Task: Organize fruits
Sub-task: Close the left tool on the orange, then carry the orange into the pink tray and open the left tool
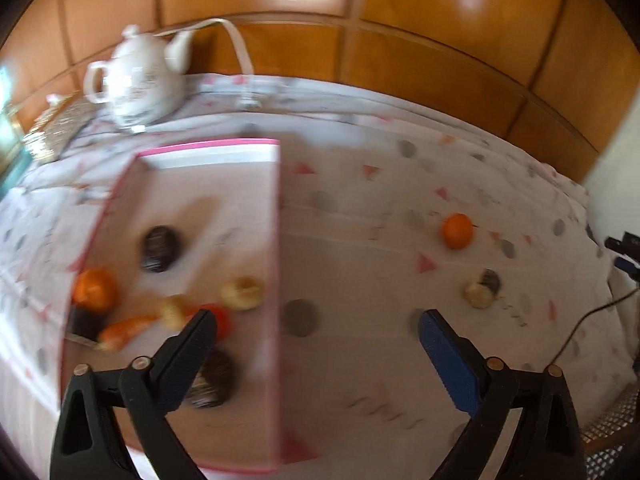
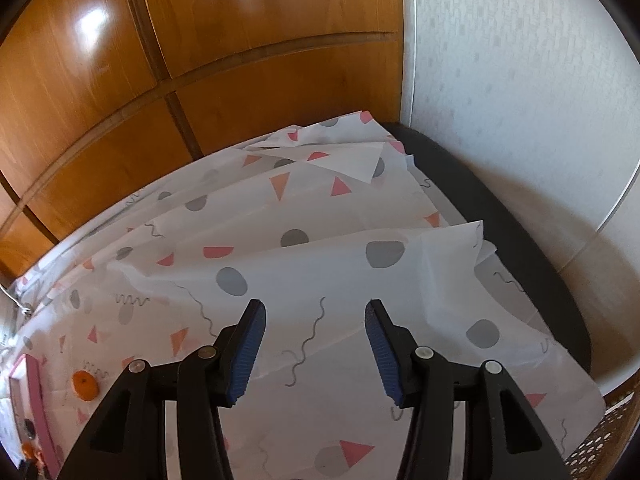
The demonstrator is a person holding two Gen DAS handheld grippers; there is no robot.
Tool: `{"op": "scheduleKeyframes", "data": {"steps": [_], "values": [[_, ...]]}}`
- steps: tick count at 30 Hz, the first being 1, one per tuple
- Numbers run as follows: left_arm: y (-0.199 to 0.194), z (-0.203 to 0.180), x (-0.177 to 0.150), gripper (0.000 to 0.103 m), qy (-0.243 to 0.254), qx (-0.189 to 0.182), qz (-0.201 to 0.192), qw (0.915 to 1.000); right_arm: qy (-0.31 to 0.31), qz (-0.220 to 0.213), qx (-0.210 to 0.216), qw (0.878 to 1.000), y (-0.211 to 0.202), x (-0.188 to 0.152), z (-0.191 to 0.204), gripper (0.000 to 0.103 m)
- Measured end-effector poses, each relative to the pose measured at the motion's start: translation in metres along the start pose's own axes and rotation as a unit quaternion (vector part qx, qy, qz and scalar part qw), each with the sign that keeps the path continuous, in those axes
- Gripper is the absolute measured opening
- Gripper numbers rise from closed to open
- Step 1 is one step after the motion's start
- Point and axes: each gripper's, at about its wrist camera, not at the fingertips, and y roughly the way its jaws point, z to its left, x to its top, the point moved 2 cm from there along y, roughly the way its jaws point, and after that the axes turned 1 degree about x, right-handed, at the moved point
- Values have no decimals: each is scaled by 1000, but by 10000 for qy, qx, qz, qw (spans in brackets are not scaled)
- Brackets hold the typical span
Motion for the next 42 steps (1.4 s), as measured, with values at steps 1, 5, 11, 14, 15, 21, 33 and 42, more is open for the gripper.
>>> {"op": "scheduleKeyframes", "data": {"steps": [1,5,11,14,15,21,33,42], "values": [[4,-9,4,83,65,-124,47,9999,23,2,41,10000,0,0,0,53],[22,-50,23,75,416,-482,104,9979,24,23,209,9998,-1,0,2,53],[56,-99,47,69,870,-670,265,9936,-46,80,461,9989,0,-2,9,53],[76,-112,55,59,890,-779,508,9917,-54,127,580,9982,0,-2,11,53],[84,-116,57,59,908,-786,566,9911,-56,140,610,9980,1,-3,12,53],[122,-131,64,45,904,-878,907,9879,-56,197,636,9978,6,0,10,53],[109,-111,59,38,669,-947,726,9906,448,163,592,9971,8,6,-14,53],[54,-52,53,39,149,-715,261,9970,524,78,631,9966,2,5,-16,53]]}}
